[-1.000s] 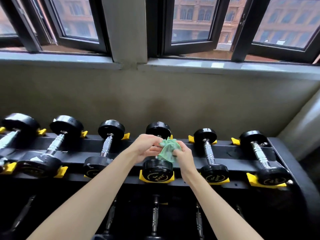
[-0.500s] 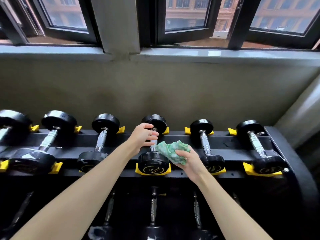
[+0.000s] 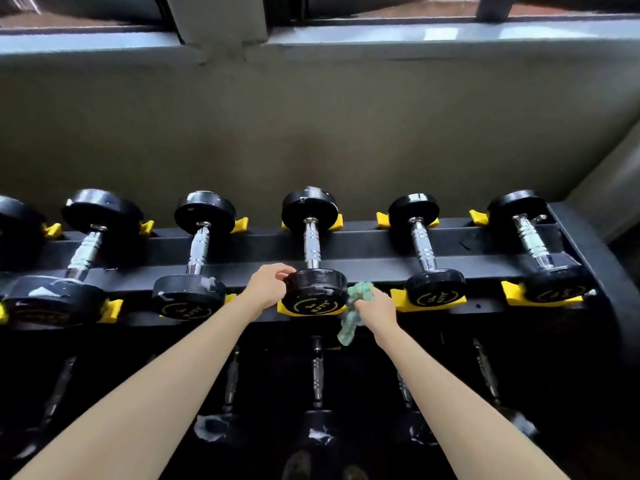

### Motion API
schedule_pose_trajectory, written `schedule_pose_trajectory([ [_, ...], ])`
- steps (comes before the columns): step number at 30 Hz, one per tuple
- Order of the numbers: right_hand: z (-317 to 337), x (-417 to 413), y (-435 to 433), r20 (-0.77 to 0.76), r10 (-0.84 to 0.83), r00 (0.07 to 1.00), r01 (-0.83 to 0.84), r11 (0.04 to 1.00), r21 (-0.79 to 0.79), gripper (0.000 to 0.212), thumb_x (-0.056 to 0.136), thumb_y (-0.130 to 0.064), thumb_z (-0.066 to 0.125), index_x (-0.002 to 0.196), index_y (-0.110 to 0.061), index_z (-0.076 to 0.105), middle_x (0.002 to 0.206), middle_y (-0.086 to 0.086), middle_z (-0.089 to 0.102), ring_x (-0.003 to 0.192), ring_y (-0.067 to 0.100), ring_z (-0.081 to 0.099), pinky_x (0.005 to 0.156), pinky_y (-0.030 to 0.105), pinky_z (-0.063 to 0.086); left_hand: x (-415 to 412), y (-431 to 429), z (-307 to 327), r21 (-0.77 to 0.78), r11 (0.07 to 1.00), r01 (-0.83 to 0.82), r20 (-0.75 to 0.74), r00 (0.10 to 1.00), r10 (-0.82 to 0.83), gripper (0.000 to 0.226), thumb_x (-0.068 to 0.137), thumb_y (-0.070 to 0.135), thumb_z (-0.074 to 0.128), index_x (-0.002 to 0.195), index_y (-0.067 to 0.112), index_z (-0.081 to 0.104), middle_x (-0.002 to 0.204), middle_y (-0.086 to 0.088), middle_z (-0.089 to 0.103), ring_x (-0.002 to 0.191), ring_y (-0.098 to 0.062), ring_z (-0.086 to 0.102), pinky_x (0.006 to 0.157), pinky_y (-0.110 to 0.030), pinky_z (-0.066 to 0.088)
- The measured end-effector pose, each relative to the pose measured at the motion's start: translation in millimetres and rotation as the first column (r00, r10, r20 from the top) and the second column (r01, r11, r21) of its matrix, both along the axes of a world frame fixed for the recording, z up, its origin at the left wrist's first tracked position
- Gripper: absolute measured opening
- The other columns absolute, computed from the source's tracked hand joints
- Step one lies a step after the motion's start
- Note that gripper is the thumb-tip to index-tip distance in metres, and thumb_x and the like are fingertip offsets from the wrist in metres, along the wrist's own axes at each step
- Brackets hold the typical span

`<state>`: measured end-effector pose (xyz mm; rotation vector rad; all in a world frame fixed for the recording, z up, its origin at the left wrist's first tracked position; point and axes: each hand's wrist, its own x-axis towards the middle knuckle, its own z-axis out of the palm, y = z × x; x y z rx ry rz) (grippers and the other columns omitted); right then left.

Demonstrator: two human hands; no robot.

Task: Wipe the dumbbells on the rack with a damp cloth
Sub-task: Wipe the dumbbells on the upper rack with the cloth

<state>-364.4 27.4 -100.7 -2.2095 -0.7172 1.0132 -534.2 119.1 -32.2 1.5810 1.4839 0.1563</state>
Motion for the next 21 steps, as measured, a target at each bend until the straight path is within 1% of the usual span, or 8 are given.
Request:
schedule_pose_trajectory([
  [3,5,-7,5,-0.018,-0.018,1.000,0.018,1.000,0.002,0.020,0.079,-0.005,0.045,0.093,-0.005,0.060,0.101,0.018,0.064,0.105,0.033,0.053,0.091,0.041,0.045,-9,6,-4,-0.043,0.999,0.008,0.061,0.998,-0.005,0.042,0.086,-0.012,0.045,0.097,0.023,0.064,0.107,-0.006,0.064,0.113,-0.026,0.057,0.102,-0.044,0.044],
  [5,15,-14,4,-0.030,-0.051,0.998,0.051,0.998,0.021,0.010,0.081,-0.009,0.045,0.078,-0.013,0.054,0.095,0.015,0.059,0.096,0.029,0.051,0.084,0.039,0.043,-14,7,-4,-0.070,0.997,0.026,0.115,0.993,-0.018,0.044,0.084,-0.015,0.046,0.101,0.021,0.064,0.112,-0.009,0.064,0.113,-0.026,0.056,0.102,-0.044,0.044],
  [7,25,-22,0,-0.032,-0.090,0.995,0.091,0.995,0.043,0.013,0.083,-0.013,0.045,0.072,-0.019,0.048,0.098,0.015,0.054,0.088,0.024,0.046,0.075,0.034,0.038,-16,7,-4,-0.101,0.994,0.032,0.178,0.984,-0.014,0.045,0.082,-0.017,0.047,0.104,0.018,0.064,0.116,-0.012,0.062,0.115,-0.026,0.055,0.103,-0.043,0.043],
  [9,32,-31,-5,-0.023,-0.116,0.993,0.118,0.991,0.058,0.013,0.085,-0.014,0.044,0.085,-0.017,0.056,0.109,0.016,0.051,0.084,0.023,0.044,0.076,0.032,0.037,-17,4,-6,-0.124,0.992,0.020,0.242,0.970,0.010,0.050,0.080,-0.020,0.041,0.111,0.012,0.064,0.120,-0.014,0.061,0.118,-0.025,0.053,0.103,-0.038,0.043],
  [11,37,-38,-9,0.007,-0.130,0.991,0.129,0.988,0.082,0.030,0.089,-0.015,0.043,0.114,-0.012,0.059,0.117,0.014,0.044,0.086,0.025,0.045,0.082,0.033,0.038,-18,1,-7,-0.146,0.989,0.012,0.281,0.959,0.030,0.059,0.077,-0.024,0.034,0.117,0.009,0.062,0.121,-0.011,0.061,0.120,-0.023,0.052,0.097,-0.031,0.043],
  [13,41,-48,-12,0.059,-0.162,0.985,0.153,0.980,0.129,0.037,0.091,-0.015,0.043,0.126,-0.014,0.054,0.111,0.008,0.037,0.085,0.025,0.045,0.082,0.030,0.037,-20,1,-5,-0.179,0.983,0.036,0.305,0.952,0.021,0.064,0.077,-0.025,0.030,0.123,0.008,0.059,0.120,-0.008,0.061,0.119,-0.020,0.052,0.093,-0.027,0.042],
  [18,49,-72,-14,0.150,-0.193,0.970,0.157,0.962,0.225,0.031,0.092,-0.011,0.044,0.120,-0.012,0.056,0.104,0.003,0.032,0.084,0.024,0.050,0.080,0.029,0.040,-27,13,2,-0.233,0.965,0.118,0.304,0.952,-0.043,0.064,0.077,-0.026,0.030,0.125,0.006,0.057,0.122,-0.009,0.060,0.118,-0.018,0.052,0.096,-0.027,0.043],
  [21,52,-84,-12,0.291,-0.160,0.943,0.077,0.958,0.277,0.030,0.092,-0.007,0.044,0.119,-0.007,0.055,0.102,0.003,0.030,0.088,0.025,0.050,0.075,0.023,0.036,-32,19,-1,-0.263,0.958,0.115,0.314,0.949,-0.028,0.066,0.072,-0.030,0.029,0.122,0.003,0.059,0.119,-0.010,0.063,0.118,-0.019,0.054,0.093,-0.027,0.046],
])
